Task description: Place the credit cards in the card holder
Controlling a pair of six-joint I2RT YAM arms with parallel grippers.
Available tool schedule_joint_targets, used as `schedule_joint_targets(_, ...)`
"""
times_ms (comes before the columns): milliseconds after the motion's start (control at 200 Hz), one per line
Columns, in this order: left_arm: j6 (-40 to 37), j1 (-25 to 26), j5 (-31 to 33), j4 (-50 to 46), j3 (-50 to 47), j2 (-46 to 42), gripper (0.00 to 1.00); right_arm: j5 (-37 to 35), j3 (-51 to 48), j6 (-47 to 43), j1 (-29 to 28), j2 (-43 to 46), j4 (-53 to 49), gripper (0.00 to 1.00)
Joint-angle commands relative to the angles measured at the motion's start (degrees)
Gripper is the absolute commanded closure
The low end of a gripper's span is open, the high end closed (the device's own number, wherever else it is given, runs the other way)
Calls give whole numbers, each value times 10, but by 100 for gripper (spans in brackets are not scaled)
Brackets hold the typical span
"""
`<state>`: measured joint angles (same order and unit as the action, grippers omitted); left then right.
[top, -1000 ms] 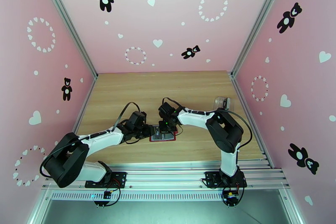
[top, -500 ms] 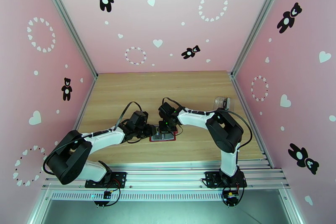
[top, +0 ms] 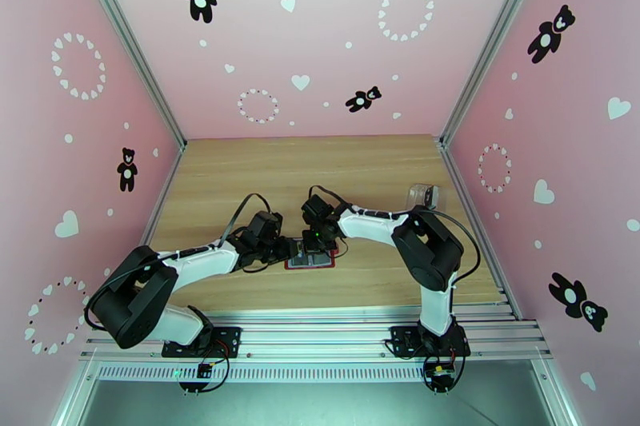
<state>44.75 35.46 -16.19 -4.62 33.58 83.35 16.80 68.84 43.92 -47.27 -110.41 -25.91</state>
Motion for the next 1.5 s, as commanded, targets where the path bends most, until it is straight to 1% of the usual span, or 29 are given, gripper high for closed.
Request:
schedule_joint_targets(0,-8,7,22,-24,11,-14,65,-15,0,-6,-8,-21,-21,99)
schedule_joint_targets(435,-5,8,-6,-1,10,-9,65,-14,3,-8,-8,-21,-27,99)
schedule_joint_targets(761,-5,14,-13,6,15,-1,65,-14,6,-9,-8,-21,-30,99)
schedule_joint_targets(966,9,14,-52,44,11,-1,66,-13,7,-9,-8,-19,-30,99)
schedule_joint_targets(1161,8,16,-49,44,10,-8,66,-13,4,-8,-9,-10,-27,99)
schedule_joint_targets(1346,14,17,-53,46,20,-3,66,-15,-5,-2,-9,30,-12,94)
schedule_joint_targets(1431,13,20,-53,39,33,-5,66,-22,-6,-1,-9,54,-13,84)
schedule_joint_targets(1496,12,22,-53,35,41,-7,66,-29,-7,-4,-9,70,-18,81)
